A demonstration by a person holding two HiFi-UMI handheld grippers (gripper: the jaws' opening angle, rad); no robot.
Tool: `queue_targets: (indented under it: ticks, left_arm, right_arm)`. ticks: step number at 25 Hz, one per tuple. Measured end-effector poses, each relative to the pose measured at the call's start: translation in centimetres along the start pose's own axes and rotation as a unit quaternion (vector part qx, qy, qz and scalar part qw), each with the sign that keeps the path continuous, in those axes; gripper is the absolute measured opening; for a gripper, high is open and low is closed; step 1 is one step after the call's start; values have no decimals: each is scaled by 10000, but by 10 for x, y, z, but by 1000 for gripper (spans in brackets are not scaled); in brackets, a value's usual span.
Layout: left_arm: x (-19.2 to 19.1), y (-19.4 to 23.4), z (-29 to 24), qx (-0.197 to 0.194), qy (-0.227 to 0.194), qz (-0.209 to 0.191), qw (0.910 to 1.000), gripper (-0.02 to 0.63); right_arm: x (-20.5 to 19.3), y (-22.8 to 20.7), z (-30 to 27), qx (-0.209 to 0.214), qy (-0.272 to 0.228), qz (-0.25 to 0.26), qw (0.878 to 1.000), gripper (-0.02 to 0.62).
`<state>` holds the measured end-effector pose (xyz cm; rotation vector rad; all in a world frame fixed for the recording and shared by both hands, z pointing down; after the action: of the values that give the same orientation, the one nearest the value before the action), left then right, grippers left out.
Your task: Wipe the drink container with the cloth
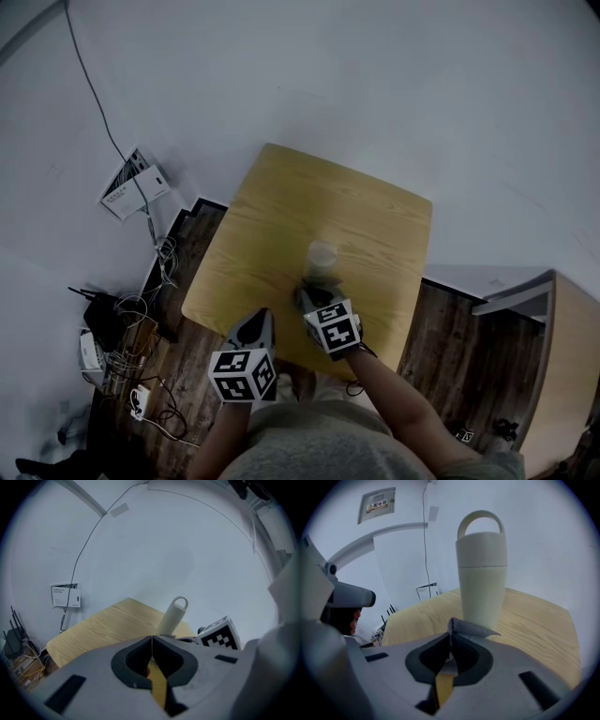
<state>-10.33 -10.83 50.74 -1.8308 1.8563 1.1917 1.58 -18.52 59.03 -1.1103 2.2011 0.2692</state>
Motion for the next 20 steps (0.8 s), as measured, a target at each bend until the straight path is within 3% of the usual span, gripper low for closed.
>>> queue_targets:
  ticks: [20]
  left_arm:
    - [-2, 4, 31, -151, -202, -110, 9996, 3]
  right_arm:
    - [57, 58, 67, 349, -1020, 145, 9941, 9]
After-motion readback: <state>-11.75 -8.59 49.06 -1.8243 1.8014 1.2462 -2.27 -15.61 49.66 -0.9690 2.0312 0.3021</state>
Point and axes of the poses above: the fingertips, and each gripper's own axes: z backward along the fingers, y to its left, x out of its top, the point moved 5 cm from there along z, backward along the fingers, and after that the axes turned 9 degrees about y, right-handed, at the moved point
